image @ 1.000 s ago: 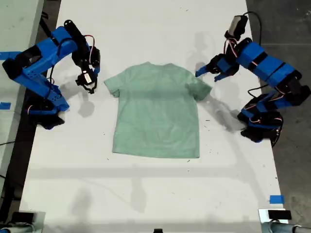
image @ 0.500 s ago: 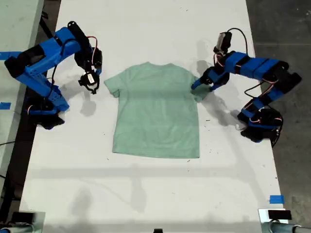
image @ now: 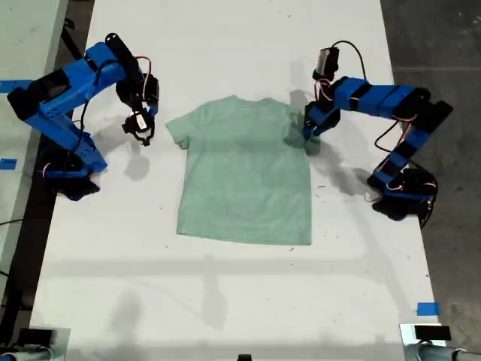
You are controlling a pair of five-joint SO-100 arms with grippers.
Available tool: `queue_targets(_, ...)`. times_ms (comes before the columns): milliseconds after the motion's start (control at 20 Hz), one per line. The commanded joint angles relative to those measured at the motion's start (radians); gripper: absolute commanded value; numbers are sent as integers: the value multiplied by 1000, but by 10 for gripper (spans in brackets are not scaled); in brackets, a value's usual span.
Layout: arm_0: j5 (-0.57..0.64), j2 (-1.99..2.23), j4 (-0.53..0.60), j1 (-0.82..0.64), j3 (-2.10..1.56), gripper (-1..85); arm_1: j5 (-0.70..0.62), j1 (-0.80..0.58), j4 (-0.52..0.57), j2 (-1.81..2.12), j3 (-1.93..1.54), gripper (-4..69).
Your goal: Fold tshirt
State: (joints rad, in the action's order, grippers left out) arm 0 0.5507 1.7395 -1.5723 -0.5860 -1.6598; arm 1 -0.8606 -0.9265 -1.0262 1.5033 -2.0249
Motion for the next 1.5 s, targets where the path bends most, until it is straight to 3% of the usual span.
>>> queue_targets(0,5,6,-3,25,57,0,5,0,-78,51,23,-22)
queue_targets(300,5,9,-2,28,55,0,57,44,-403,276,230,-22)
queue_targets(550,8,9,6,31,51,0,153,178,-520,199,500,-22)
queue_targets(900,6,9,8,34,49,0,327,385,-463,-179,974,-22)
queue_targets(1150,3,9,14,44,49,0,321,394,-184,-365,954,-12)
queue_targets(1200,3,8,15,48,51,0,318,393,-147,-405,959,33)
queue_targets(1300,3,8,15,51,52,0,327,391,-193,-485,1035,300)
queue_targets(1350,2,8,14,52,52,0,324,393,-222,-489,1052,364)
queue_targets(1450,0,8,15,54,52,0,321,399,-307,-430,1069,366)
